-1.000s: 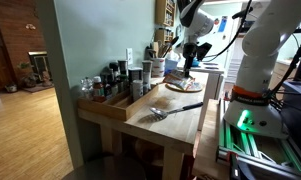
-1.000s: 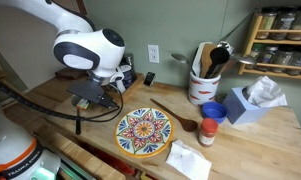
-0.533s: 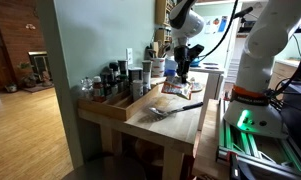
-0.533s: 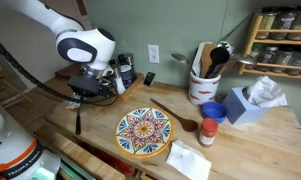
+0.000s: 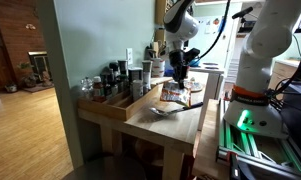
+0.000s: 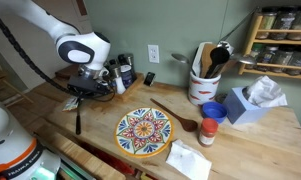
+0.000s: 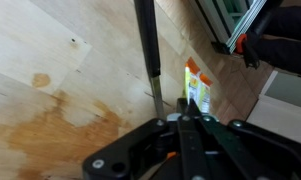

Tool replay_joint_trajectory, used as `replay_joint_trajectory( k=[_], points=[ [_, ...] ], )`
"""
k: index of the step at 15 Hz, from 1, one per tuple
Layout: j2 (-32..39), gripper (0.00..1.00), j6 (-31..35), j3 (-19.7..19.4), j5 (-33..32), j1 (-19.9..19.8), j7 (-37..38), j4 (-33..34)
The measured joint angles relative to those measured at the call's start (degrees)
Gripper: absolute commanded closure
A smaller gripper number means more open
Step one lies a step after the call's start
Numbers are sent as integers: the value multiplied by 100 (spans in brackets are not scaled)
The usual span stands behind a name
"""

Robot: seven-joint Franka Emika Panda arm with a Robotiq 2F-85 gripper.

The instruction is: Put the empty snack packet on the metal spoon

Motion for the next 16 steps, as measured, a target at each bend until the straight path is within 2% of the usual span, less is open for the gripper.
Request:
replay_joint_trajectory(
  k=[8,9,16],
  points=[
    [372,100,2,350,671,372,-211,151],
    [427,79,11,388,741,383,-211,213],
    [720,29,579,486,769,324,-178,453]
  ],
)
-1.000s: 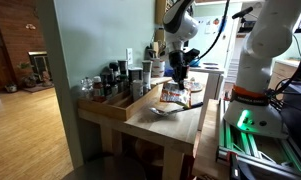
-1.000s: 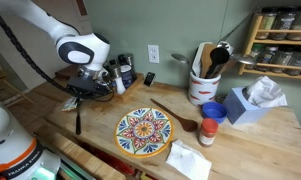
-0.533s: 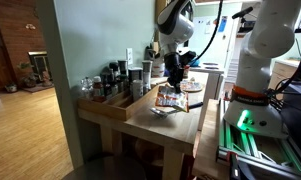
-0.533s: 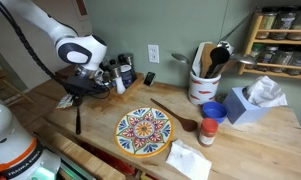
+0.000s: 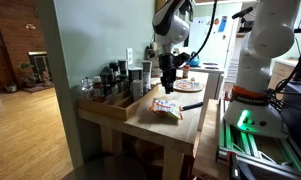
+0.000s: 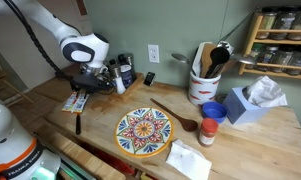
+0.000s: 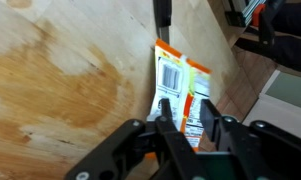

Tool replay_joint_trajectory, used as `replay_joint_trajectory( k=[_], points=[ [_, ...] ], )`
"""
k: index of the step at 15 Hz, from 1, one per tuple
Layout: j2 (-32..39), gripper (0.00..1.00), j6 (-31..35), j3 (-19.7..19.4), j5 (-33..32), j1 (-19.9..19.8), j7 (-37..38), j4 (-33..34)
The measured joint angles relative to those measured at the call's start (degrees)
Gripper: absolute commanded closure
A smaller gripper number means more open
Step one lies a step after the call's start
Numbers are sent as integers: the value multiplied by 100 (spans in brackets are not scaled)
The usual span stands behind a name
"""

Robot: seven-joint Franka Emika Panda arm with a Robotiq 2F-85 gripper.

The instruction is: Put the empty snack packet on the metal spoon

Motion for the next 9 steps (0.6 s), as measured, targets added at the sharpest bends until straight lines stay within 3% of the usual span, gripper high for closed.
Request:
replay_joint_trajectory(
  k=[4,7,9],
  points=[
    [-318,1,342,-43,-483,-291,635,-232],
    [-818,0,438,-165,-857,-558,1424,-609],
    [-1111,0,400,-297,-997,-702,1930,-510]
  ],
)
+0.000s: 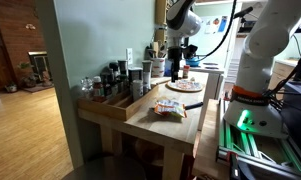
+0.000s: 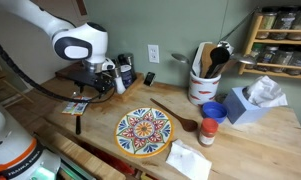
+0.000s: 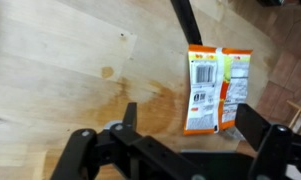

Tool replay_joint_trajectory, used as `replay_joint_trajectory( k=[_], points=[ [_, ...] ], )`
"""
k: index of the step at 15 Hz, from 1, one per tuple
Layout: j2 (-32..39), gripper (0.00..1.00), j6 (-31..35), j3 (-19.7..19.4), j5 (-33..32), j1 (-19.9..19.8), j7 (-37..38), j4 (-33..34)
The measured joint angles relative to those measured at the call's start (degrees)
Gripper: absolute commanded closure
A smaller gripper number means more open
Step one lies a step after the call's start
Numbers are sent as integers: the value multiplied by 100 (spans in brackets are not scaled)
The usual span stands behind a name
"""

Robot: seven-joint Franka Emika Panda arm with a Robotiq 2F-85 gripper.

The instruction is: Put the empty snack packet on the metal spoon

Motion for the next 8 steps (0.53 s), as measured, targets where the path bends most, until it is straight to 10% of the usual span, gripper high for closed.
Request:
replay_joint_trajectory(
  k=[8],
  points=[
    [-2042,0,-130,-150,-931,-611,1971,124]
  ],
)
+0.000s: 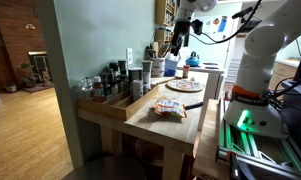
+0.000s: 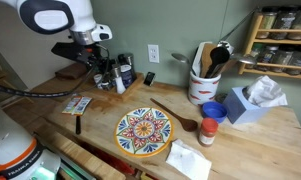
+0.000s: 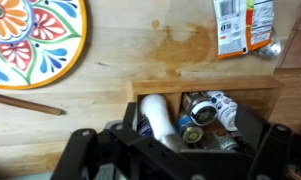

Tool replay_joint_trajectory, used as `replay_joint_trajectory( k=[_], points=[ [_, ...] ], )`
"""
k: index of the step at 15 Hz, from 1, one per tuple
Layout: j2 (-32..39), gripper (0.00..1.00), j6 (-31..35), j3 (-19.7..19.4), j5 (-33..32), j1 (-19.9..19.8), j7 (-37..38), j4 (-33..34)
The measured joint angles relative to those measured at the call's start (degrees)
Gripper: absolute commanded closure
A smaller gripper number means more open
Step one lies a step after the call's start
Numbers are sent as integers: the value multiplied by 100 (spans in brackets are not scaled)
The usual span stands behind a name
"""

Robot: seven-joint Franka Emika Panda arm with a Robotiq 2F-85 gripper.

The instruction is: Put the empty snack packet on the metal spoon

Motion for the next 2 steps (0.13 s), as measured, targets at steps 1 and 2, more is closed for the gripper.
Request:
replay_joint_trajectory(
  k=[1,2],
  points=[
    [-260,0,1,103,-73,-159,35,-102],
    [-456,0,3,181,-104,-274,45,-222]
  ],
)
